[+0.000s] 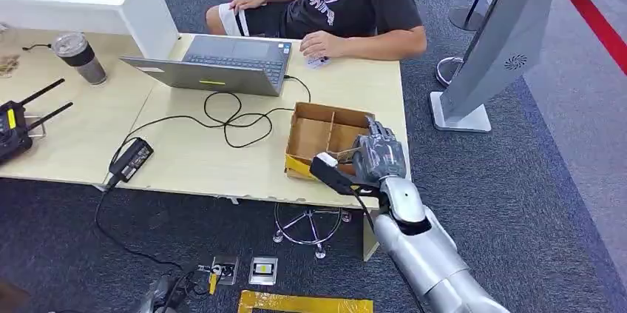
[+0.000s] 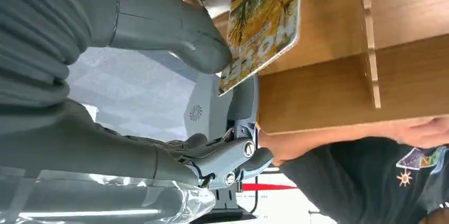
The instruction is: Pass the card to the sensor for recognition and then transmit it.
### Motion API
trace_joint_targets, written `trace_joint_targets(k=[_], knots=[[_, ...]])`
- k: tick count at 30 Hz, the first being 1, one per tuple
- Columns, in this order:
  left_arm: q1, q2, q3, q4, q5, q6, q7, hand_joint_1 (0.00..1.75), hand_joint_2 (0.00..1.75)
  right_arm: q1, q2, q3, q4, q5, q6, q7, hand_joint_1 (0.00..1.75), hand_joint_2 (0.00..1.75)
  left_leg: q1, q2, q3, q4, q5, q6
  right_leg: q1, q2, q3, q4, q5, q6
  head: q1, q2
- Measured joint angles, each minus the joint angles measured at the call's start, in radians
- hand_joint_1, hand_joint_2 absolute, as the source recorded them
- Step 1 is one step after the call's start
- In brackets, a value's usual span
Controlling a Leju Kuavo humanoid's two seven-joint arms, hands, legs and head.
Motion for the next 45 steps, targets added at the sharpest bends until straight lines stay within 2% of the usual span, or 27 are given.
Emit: trace_joint_targets(k=[8, 30, 45], knots=[[0.0, 0.002, 0.0, 0.0, 0.0, 0.0, 0.0, 0.0, 1.75, -0.011, 0.0, -0.008, 0.0, -0.003, 0.0, -0.001, 1.75, 1.75, 0.0, 0.0, 0.0, 0.0, 0.0, 0.0, 0.0, 0.0, 0.0, 0.0, 0.0, 0.0, 0.0, 0.0], [0.001, 0.006, 0.0, 0.0, 0.004, -0.001, 0.0, 0.0, 1.75, -0.024, 0.006, -0.013, -0.003, -0.013, 0.076, -0.012, 1.75, 1.75, 0.0, 0.0, 0.0, 0.0, 0.0, 0.0, 0.0, 0.0, 0.0, 0.0, 0.0, 0.0, 0.0, 0.0], [0.0, 0.007, 0.0, 0.0, -0.002, -0.008, 0.002, 0.0, 1.75, -0.038, 0.003, -0.025, -0.011, -0.039, 0.029, -0.014, 1.75, 1.75, 0.0, 0.0, 0.0, 0.0, 0.0, 0.0, 0.0, 0.0, 0.0, 0.0, 0.0, 0.0, 0.0, 0.0]])
